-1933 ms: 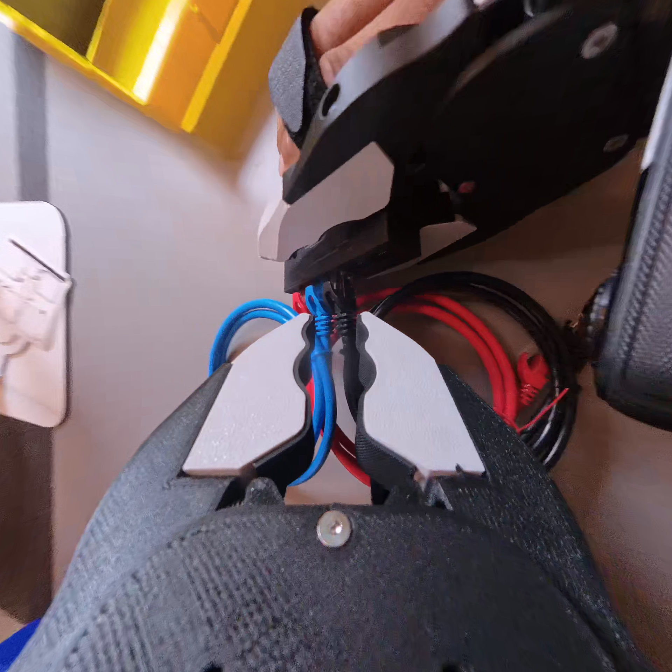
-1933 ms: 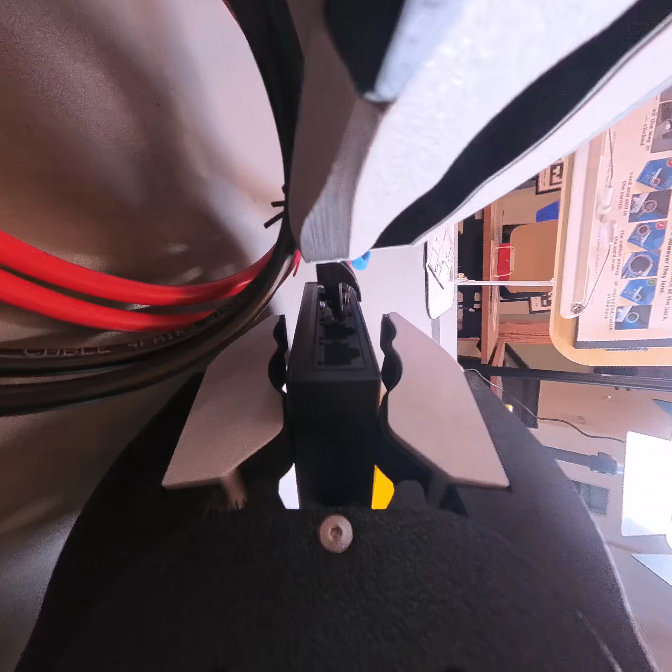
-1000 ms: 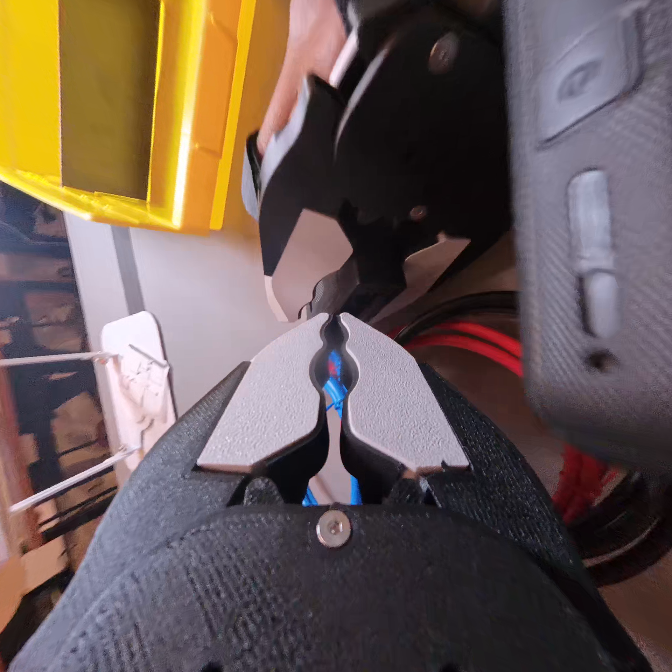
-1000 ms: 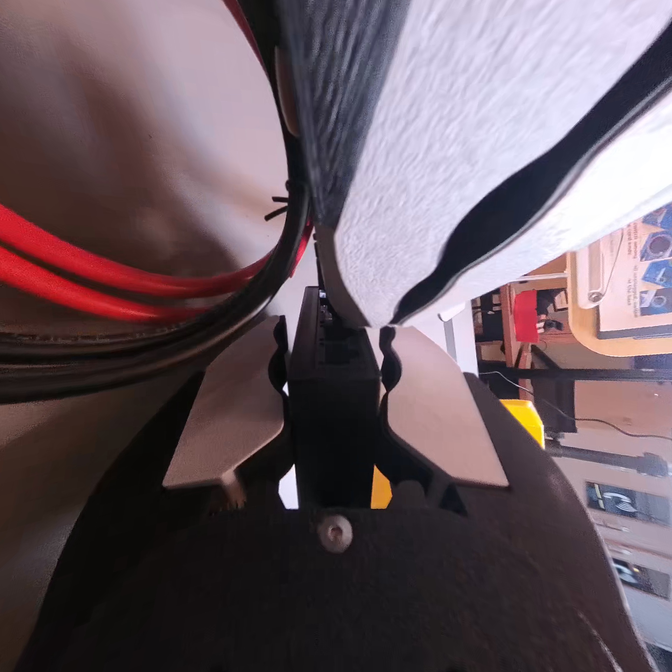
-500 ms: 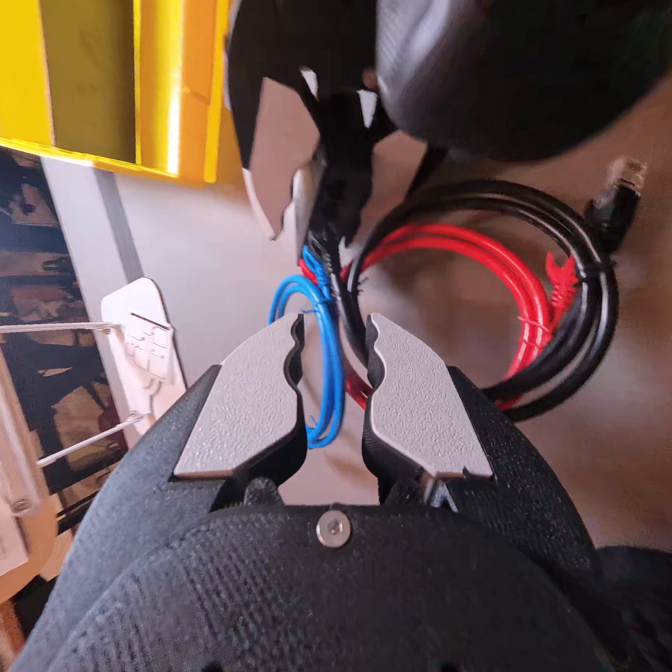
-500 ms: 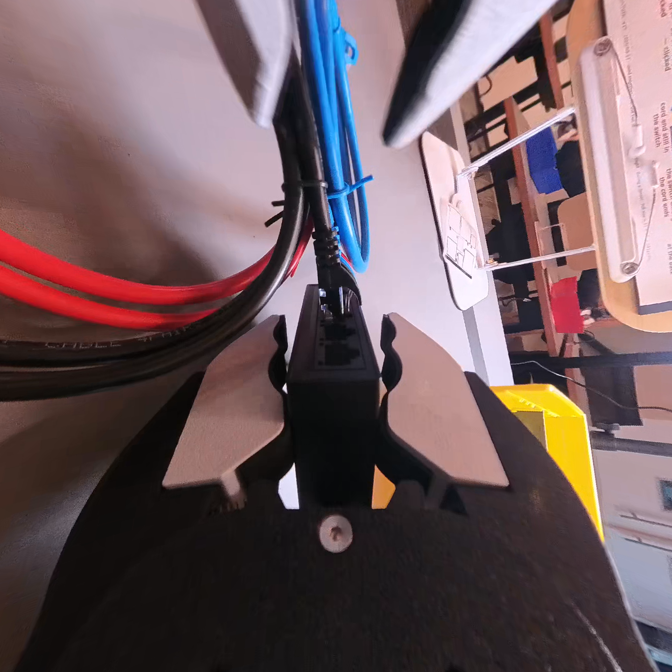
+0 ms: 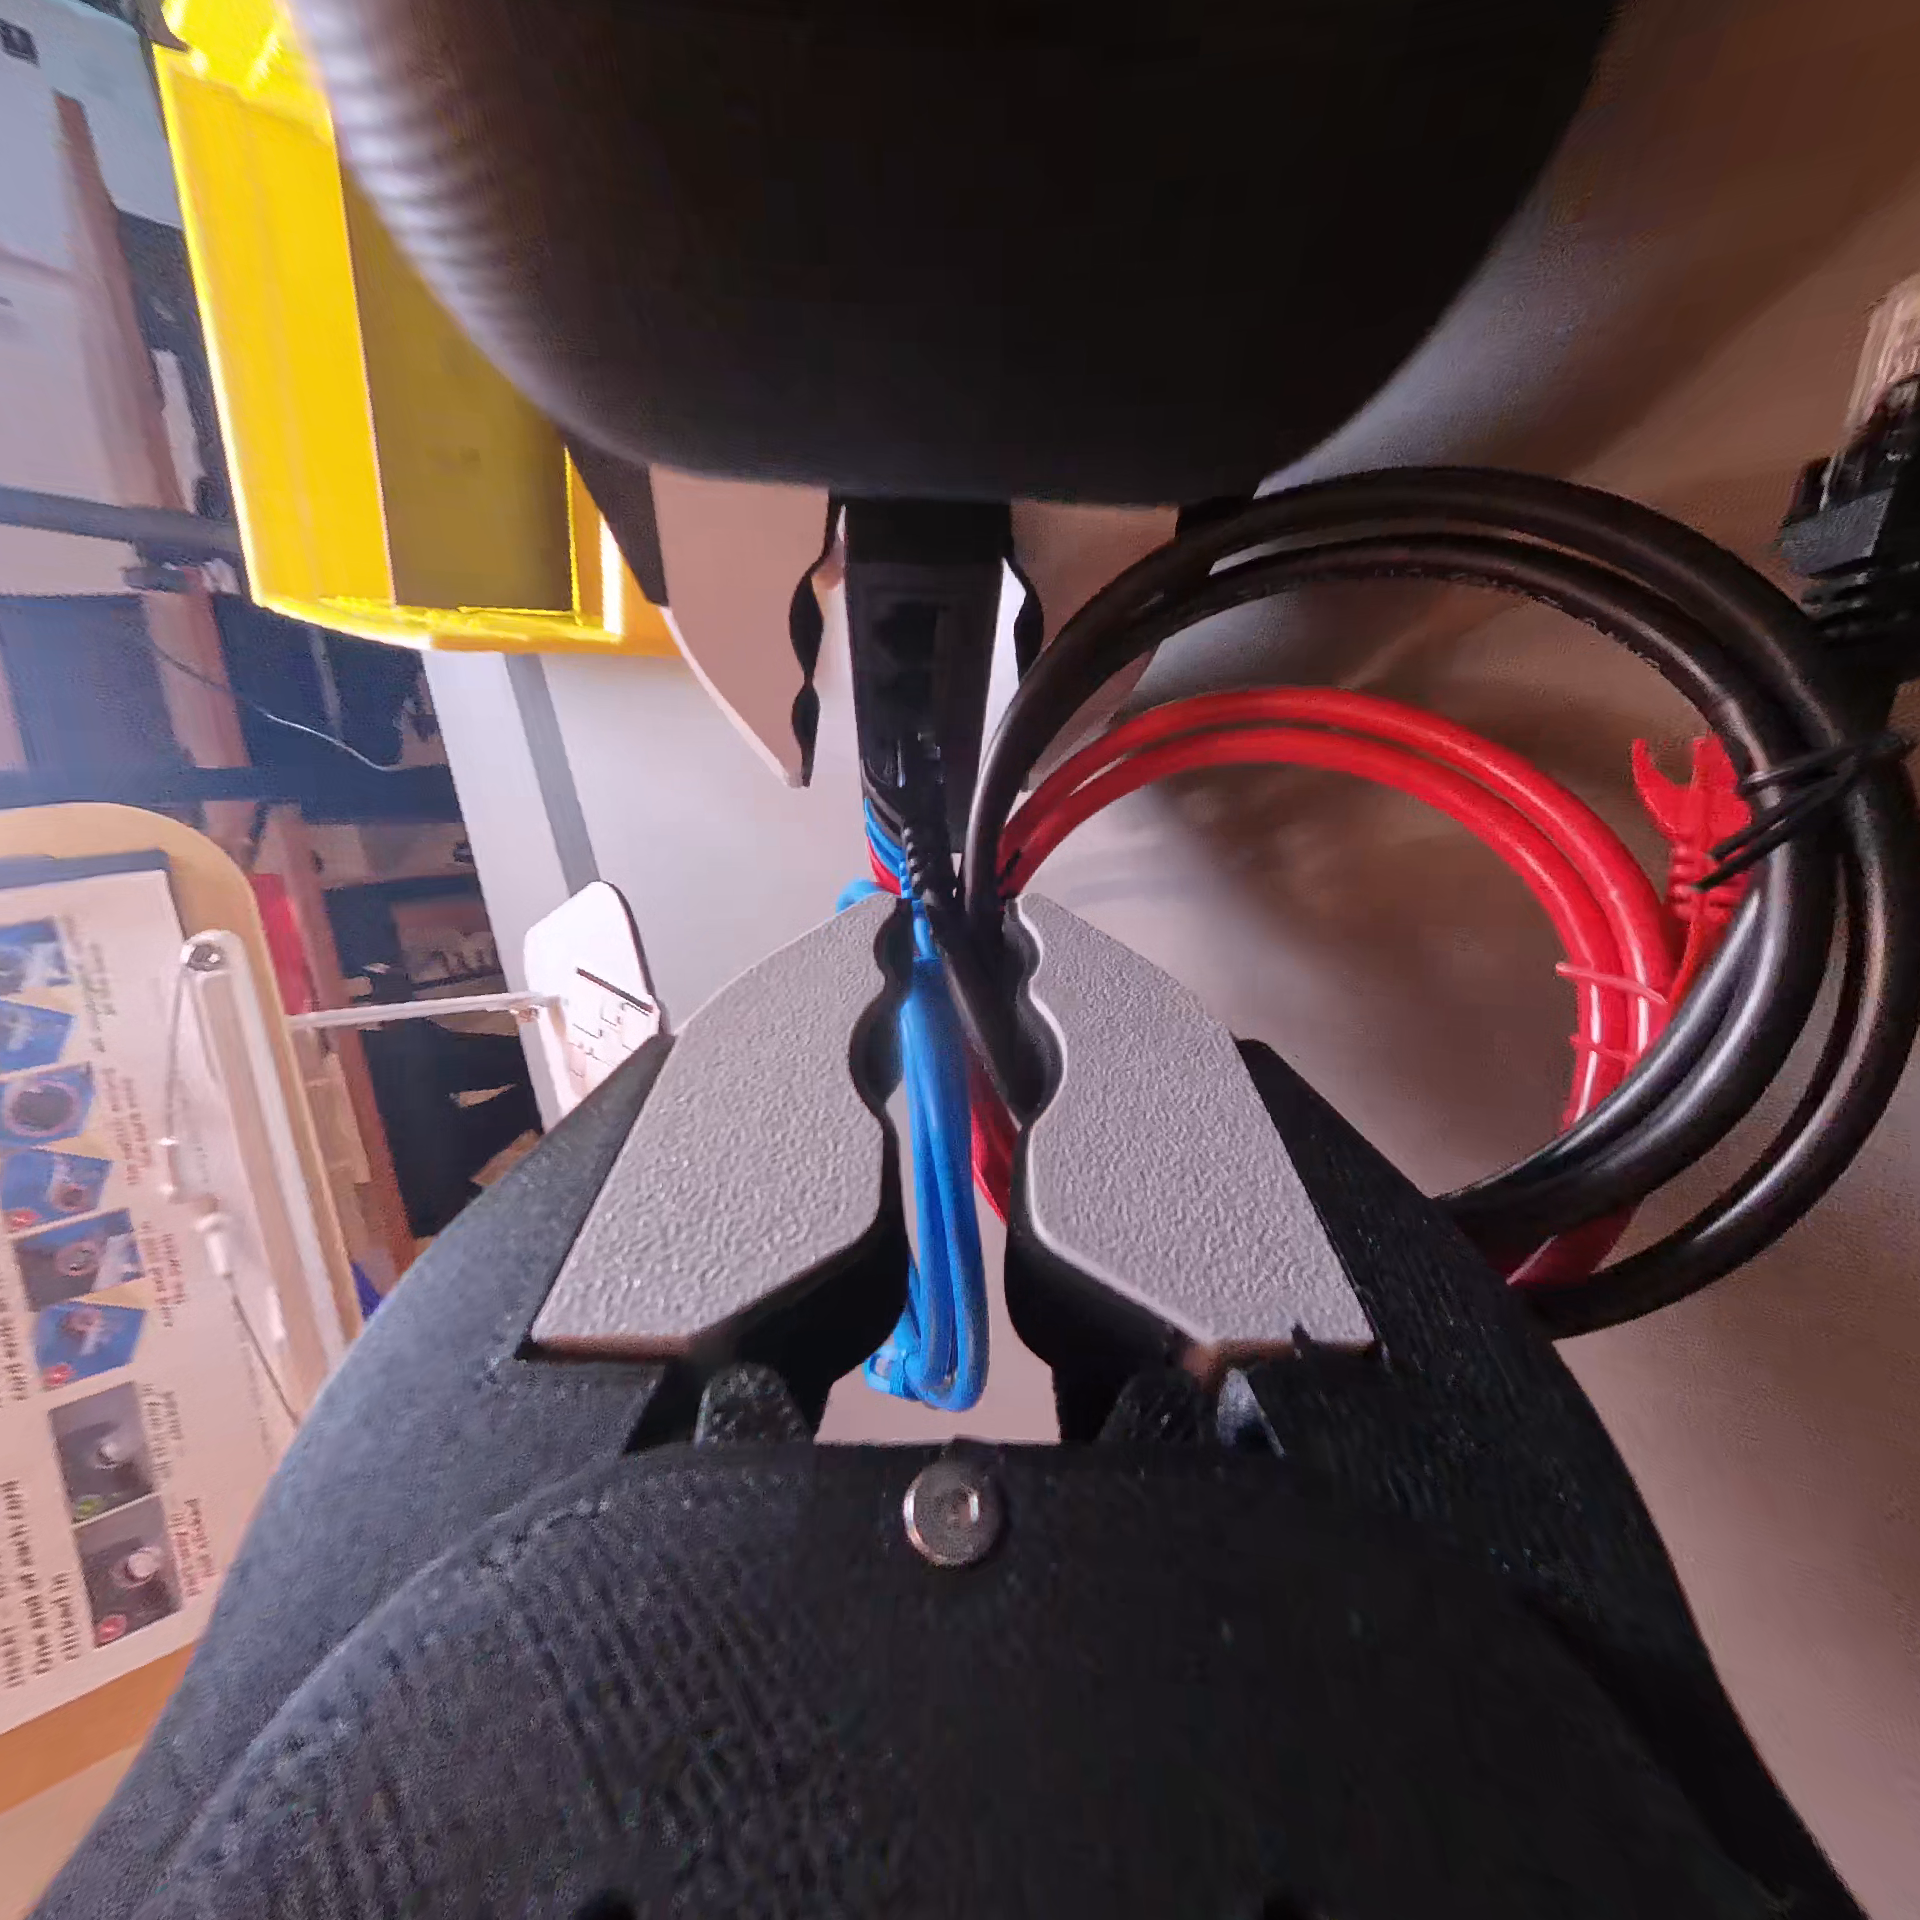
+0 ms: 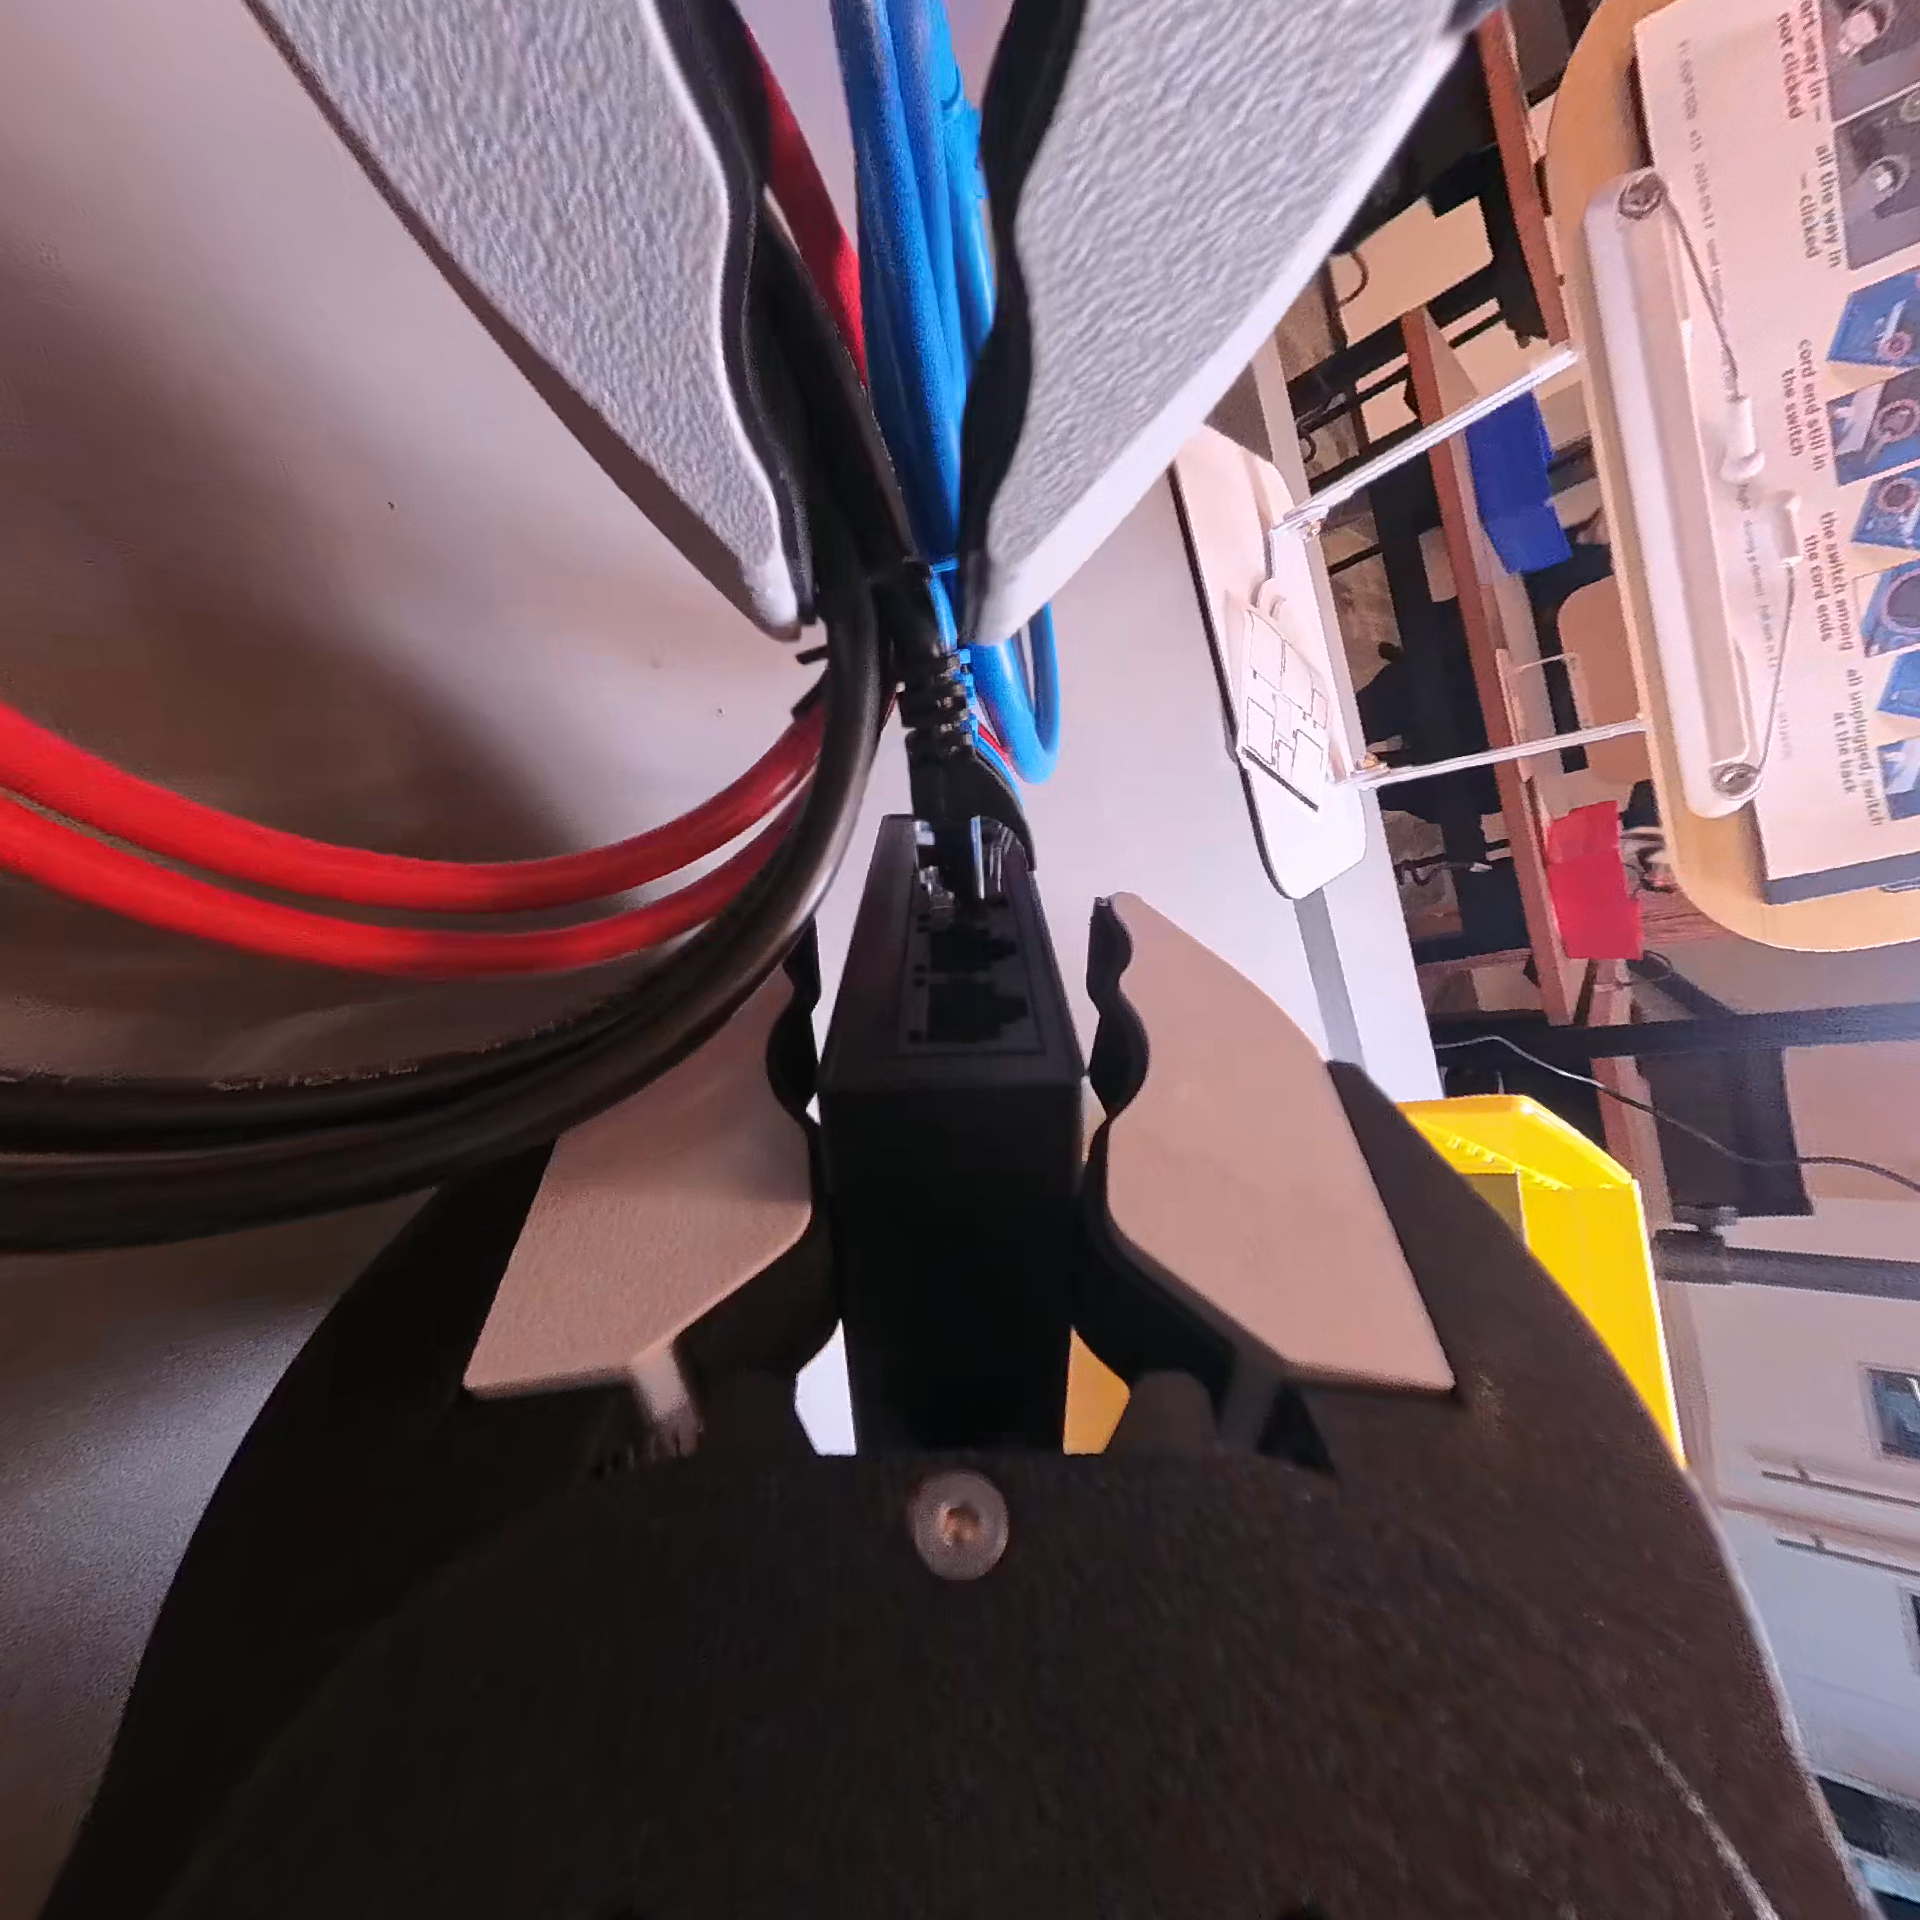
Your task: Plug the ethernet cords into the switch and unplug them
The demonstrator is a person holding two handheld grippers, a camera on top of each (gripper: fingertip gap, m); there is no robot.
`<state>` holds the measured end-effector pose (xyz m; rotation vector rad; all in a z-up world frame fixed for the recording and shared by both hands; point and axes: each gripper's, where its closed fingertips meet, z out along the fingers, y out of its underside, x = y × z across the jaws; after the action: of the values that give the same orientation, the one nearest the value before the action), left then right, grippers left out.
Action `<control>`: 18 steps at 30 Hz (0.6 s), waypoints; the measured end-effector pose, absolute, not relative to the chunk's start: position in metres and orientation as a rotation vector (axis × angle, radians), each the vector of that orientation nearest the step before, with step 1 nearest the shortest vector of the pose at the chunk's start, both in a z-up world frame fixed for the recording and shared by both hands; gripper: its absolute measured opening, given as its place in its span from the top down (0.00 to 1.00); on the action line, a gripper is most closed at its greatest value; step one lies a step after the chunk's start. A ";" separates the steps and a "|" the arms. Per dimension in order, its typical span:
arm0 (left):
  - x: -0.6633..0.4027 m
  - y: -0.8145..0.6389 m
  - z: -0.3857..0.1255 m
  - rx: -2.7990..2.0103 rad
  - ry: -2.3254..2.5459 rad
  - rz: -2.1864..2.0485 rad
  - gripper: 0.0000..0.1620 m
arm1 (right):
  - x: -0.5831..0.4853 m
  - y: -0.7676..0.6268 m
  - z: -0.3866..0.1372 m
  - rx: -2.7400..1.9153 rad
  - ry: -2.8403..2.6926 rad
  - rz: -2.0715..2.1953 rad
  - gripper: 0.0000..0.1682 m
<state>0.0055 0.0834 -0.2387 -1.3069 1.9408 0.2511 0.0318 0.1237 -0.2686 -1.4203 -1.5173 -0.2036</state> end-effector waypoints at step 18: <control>0.009 0.074 -0.238 -1.233 2.053 0.232 0.93 | 0.025 0.113 -0.270 -1.329 -1.559 -0.197 0.70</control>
<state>0.0088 0.0742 -0.2376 -1.2326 2.0526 0.2324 0.0254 0.1135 -0.2696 -1.3292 -1.5586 -0.1973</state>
